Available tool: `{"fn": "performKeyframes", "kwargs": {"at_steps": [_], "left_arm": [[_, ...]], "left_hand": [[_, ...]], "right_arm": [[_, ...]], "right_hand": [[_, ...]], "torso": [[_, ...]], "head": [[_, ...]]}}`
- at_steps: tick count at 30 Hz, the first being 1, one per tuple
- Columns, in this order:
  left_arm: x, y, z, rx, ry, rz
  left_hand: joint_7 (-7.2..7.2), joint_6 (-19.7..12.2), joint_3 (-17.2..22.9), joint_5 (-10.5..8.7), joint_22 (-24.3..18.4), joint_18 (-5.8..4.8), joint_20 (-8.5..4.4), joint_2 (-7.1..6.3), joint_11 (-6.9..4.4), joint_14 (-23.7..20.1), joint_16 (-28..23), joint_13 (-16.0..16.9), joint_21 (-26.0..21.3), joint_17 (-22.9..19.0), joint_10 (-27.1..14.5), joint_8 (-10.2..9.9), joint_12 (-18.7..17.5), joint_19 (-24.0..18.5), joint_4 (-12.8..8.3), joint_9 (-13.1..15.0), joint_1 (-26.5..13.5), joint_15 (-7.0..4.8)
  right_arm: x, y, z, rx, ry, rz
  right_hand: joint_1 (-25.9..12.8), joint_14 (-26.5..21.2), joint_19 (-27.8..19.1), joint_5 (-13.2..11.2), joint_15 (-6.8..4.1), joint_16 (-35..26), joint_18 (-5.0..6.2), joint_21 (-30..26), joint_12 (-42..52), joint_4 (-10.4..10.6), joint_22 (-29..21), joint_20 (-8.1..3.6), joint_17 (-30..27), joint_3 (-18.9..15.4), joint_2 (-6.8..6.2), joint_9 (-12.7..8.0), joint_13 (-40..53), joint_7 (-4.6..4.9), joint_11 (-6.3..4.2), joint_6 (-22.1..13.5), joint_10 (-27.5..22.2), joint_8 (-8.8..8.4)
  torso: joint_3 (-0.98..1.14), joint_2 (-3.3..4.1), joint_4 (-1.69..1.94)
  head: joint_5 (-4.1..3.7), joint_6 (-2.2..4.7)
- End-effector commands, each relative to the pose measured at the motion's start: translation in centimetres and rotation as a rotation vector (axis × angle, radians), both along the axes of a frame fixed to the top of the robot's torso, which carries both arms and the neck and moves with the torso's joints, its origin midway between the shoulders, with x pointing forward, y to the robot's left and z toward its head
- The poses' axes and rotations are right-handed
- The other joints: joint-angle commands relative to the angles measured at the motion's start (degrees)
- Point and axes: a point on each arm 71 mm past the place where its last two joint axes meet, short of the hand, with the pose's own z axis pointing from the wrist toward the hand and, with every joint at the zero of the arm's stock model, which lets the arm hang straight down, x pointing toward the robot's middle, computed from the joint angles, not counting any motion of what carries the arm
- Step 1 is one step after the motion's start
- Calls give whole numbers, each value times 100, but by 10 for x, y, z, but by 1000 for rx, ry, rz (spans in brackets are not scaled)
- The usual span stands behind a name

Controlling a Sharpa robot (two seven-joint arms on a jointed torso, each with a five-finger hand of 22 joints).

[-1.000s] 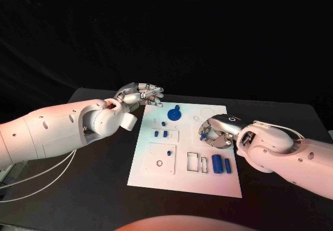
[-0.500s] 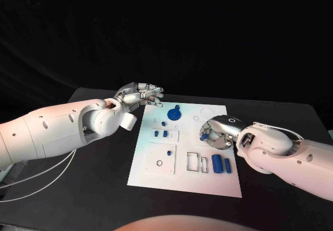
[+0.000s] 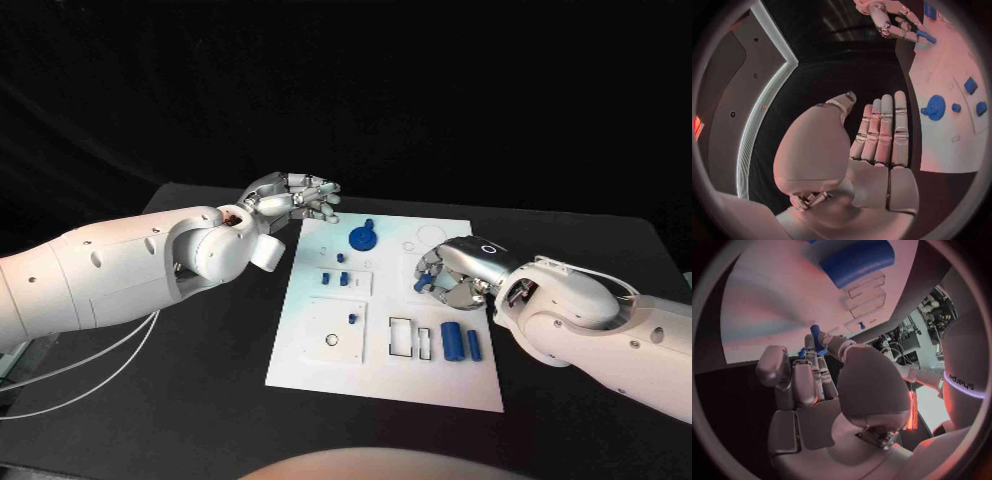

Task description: Assemble the parts on the task board

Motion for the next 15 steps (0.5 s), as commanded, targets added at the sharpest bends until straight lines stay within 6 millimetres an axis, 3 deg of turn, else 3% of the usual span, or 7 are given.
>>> {"fn": "performKeyframes", "kwargs": {"at_steps": [1, 8, 11, 15], "left_arm": [[0, -2, 0, -12, -2, -16], [0, -3, 0, -13, -1, -17], [1, -4, -1, -14, 0, -19], [1, -5, -1, -15, 0, -21]], "left_hand": [[-7, -35, -34, 8, -7, 65, 25, 36, 1, -32, 27, 6, -36, -6, -58, 30, 26, 32, 14, 8, 1, 8], [-7, -35, -34, 8, -7, 65, 25, 36, 1, -32, 27, 6, -36, -6, -58, 30, 26, 32, 14, 8, 1, 8], [-7, -38, -40, 7, -11, 65, 25, 36, 1, -35, 31, 8, -42, -8, -63, 31, 30, 35, 18, 10, 1, 8], [-7, -38, -40, 7, -11, 65, 25, 36, 1, -35, 31, 8, -42, -8, -63, 31, 30, 35, 18, 10, 1, 8]], "right_arm": [[-3, 2, 12, 64, -24, -3], [-16, 20, 27, 122, -11, 47], [-27, 38, 29, 148, 4, 96], [-41, 65, 27, 177, 28, 167]], "right_hand": [[-5, 114, 38, -31, -56, 23, -113, 48, -34, 10, 87, 10, 8, 34, 33, 86, -4, 1, -7, 47, 36, 43], [-11, 115, 44, -33, -57, 27, -116, 63, -39, 15, 95, 8, 12, 34, 37, 89, -4, -1, -8, 49, 39, 46], [-13, 116, 44, -32, -58, 27, -116, 62, -40, 16, 95, 8, 12, 35, 38, 90, -5, -1, -9, 50, 40, 47], [-15, 114, 36, -29, -59, 23, -112, 41, -44, 18, 86, 7, 2, 37, 44, 92, -5, -3, -10, 50, 41, 48]], "torso": [[-1, -6, -5], [0, -6, -14], [8, 0, -10], [0, -9, -9]], "head": [[3, 11], [7, 31], [46, 29], [73, 25]]}}
